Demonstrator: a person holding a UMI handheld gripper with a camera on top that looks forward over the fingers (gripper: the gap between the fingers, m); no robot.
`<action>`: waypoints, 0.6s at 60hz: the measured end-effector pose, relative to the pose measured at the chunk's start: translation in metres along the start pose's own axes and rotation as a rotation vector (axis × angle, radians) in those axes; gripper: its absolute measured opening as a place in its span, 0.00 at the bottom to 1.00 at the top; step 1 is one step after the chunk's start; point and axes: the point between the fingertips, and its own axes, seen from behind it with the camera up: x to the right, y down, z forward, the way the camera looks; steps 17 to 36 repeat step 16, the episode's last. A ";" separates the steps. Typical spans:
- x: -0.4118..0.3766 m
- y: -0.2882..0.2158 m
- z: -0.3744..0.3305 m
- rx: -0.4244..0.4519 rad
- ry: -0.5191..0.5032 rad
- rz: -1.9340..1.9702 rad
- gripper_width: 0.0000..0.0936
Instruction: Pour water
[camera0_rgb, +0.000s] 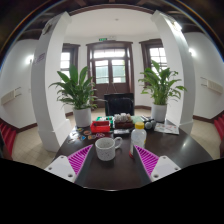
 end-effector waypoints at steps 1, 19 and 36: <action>0.000 -0.001 -0.002 0.000 0.002 -0.004 0.85; -0.001 0.000 -0.011 -0.008 -0.003 -0.048 0.86; -0.001 0.000 -0.011 -0.008 -0.003 -0.048 0.86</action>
